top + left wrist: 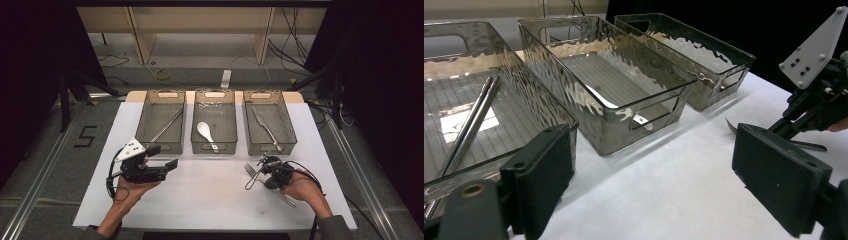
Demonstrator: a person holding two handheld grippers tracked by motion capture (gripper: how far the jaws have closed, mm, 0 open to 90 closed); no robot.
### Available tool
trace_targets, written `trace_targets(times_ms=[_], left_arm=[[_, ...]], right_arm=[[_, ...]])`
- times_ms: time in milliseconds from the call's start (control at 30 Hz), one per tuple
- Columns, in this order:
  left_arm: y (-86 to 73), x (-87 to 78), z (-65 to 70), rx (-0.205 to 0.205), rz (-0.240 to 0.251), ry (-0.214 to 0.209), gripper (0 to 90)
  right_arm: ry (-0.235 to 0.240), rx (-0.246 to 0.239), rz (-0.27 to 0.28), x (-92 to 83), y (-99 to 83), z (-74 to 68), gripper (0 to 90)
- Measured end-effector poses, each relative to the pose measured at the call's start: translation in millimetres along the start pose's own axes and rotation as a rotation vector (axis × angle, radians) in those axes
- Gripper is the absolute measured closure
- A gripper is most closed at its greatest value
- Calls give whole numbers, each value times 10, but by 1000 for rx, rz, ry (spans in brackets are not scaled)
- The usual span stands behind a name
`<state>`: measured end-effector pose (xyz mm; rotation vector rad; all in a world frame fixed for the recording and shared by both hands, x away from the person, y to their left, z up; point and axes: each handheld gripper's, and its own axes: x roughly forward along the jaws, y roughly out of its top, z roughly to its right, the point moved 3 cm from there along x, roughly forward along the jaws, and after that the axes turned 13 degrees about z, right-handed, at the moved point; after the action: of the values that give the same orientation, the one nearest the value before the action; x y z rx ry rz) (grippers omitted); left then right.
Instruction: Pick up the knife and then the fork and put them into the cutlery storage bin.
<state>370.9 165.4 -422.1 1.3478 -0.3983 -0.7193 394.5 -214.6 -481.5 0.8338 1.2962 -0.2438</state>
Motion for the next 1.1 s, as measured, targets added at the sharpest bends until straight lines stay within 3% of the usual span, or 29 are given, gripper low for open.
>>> trace_targets(times_ms=[333,533,733,867,1100], left_arm=[[0,-3,-1,2,0,1,159],[-1,1,1,-2,1,0,158],[-3,3,1,-1,1,1,158],[-5,3,-5,-5,1,3,158],[-2,-1,-5,-2,2,4,159]], right_arm=[[7,4,81,-166,33,36,856],[14,29,167,-316,62,110,856],[2,68,284,-463,88,224,855],[-17,87,332,-528,105,289,856],[14,131,437,-614,154,363,855]])
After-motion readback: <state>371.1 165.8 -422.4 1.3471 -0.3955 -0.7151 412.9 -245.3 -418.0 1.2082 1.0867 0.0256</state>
